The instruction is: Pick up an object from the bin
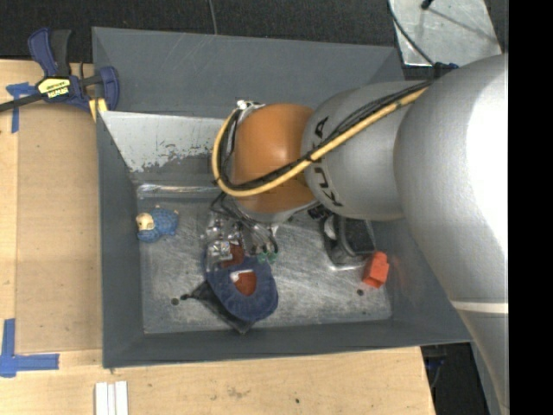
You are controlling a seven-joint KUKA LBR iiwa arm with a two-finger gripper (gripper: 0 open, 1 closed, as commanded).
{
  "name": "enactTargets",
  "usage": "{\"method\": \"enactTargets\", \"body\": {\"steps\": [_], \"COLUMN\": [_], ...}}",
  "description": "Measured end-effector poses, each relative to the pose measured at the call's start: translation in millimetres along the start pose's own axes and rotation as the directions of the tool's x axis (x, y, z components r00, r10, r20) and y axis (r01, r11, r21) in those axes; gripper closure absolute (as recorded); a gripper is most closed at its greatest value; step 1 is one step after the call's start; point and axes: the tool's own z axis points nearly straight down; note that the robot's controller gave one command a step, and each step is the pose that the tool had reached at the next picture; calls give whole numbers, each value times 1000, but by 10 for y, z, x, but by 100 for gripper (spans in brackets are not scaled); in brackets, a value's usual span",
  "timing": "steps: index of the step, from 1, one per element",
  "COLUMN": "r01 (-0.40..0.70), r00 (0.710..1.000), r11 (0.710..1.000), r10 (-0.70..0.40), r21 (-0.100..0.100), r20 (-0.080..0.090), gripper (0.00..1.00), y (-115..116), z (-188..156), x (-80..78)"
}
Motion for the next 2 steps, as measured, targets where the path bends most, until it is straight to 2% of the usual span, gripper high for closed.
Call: {"method": "enactTargets", "body": {"steps": [1,2], "r01": [147,609], "r00": [988,793], "r11": [989,793], "r10": [-147,-610], "r21": [8,19], "r20": [38,17], "gripper": [100,100], "y": [-66,176], "z": [-19,22], "x": [379,447]}}
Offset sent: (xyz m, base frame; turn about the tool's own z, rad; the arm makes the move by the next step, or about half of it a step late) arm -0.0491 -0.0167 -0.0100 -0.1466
